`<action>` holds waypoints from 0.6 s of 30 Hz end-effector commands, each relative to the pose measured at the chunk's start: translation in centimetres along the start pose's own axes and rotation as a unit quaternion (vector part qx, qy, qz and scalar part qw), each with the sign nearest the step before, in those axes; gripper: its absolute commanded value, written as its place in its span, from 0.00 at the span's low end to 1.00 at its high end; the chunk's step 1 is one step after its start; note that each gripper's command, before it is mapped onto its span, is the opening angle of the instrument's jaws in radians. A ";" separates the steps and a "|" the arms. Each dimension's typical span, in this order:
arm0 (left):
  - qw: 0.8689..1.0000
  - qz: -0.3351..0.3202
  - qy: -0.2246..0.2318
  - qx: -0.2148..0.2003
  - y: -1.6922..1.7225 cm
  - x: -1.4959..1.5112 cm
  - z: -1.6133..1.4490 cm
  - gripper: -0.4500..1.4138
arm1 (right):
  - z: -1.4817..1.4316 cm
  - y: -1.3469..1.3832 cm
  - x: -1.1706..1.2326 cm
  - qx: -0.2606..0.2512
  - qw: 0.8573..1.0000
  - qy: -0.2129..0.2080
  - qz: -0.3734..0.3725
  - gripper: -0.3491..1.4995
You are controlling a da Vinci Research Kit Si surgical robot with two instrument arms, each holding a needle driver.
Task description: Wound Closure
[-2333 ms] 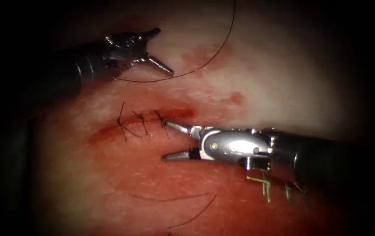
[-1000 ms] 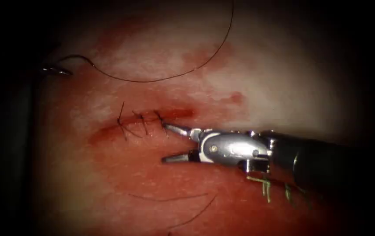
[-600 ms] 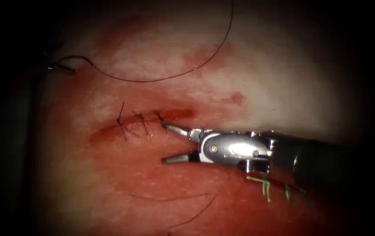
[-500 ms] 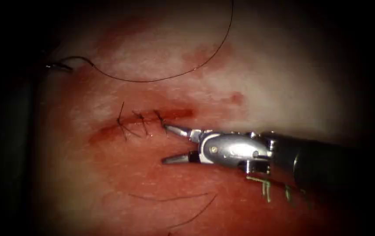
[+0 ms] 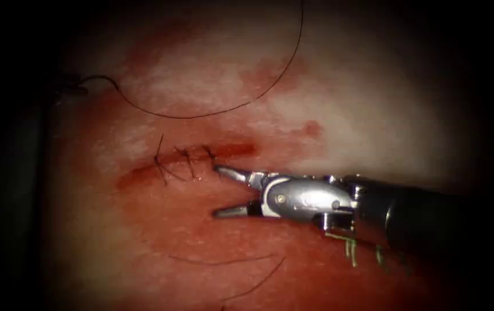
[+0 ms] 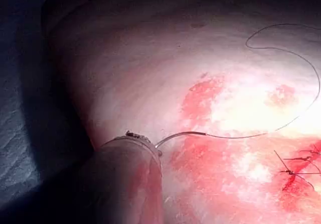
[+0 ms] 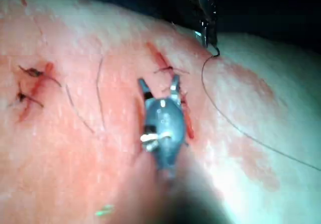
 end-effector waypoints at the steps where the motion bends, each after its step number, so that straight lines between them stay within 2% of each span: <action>1: 1.000 -0.003 0.002 -0.006 0.02 0.07 0.07 0.05 | 0.08 0.00 -0.02 0.000 1.000 0.001 -0.001 0.90; 2: 1.000 -0.005 0.002 -0.007 0.06 0.09 0.08 0.00 | 0.08 0.00 -0.02 0.000 1.000 0.001 -0.001 0.90; 8: 1.000 -0.002 -0.013 -0.015 0.12 0.15 0.10 0.00 | 0.06 0.00 -0.01 0.001 1.000 0.001 -0.001 0.90; 10: 1.000 -0.009 -0.004 -0.006 0.16 0.18 0.04 0.00 | 0.06 0.01 -0.01 0.000 1.000 0.002 0.009 0.89; 11: 1.000 -0.023 0.017 -0.001 0.19 0.23 -0.01 0.00 | 0.06 0.03 0.00 -0.004 1.000 0.007 0.016 0.88; 12: 1.000 -0.023 0.017 -0.001 0.19 0.23 -0.01 0.00 | 0.06 0.03 0.00 -0.004 1.000 0.007 0.016 0.88; 15: 0.995 -0.055 0.082 -0.004 0.29 0.40 -0.14 0.00 | 0.06 0.07 0.01 -0.014 0.997 0.019 0.067 0.82; 17: 0.992 -0.045 0.114 -0.008 0.36 0.51 -0.21 0.00 | 0.05 0.07 -0.01 -0.031 0.993 0.030 0.112 0.68; 18: 0.991 -0.012 0.136 0.000 0.50 0.64 -0.28 0.00 | 0.04 0.10 -0.02 -0.044 0.987 0.034 0.152 0.65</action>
